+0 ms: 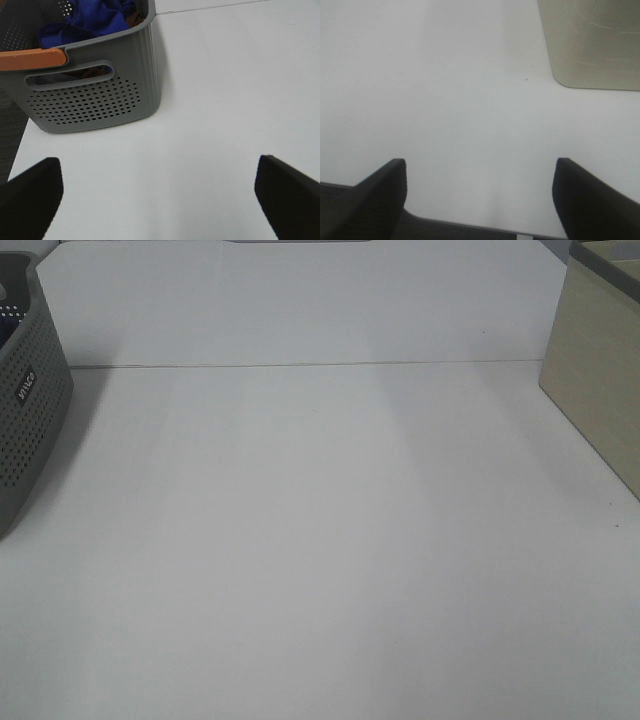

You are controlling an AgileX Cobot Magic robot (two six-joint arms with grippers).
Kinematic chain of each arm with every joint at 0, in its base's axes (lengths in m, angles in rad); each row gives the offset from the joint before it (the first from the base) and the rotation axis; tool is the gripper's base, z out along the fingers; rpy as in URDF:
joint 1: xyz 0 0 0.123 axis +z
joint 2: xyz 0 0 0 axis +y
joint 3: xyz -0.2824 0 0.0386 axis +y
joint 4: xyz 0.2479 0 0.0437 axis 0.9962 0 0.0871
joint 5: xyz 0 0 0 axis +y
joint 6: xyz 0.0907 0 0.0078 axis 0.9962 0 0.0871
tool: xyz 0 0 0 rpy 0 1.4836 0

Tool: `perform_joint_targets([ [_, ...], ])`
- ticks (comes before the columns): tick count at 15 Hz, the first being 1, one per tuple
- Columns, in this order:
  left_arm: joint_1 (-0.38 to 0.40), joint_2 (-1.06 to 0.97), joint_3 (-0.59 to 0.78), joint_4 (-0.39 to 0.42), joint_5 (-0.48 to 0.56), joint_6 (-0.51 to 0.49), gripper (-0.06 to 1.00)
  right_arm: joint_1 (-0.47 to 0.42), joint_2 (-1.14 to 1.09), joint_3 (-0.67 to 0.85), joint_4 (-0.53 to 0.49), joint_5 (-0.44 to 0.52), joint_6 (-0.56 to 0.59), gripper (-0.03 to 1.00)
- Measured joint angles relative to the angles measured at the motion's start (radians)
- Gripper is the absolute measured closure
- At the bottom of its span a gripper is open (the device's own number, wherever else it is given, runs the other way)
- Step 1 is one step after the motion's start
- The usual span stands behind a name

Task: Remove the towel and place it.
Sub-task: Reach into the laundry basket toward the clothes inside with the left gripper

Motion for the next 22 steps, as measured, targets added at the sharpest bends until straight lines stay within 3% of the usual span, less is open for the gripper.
perform_joint_targets([
  [22, 0.000, 0.000, 0.000, 0.000, 0.000, 0.005, -0.05, 0.000, 0.000, 0.000, 0.000, 0.000, 0.000, 0.18],
])
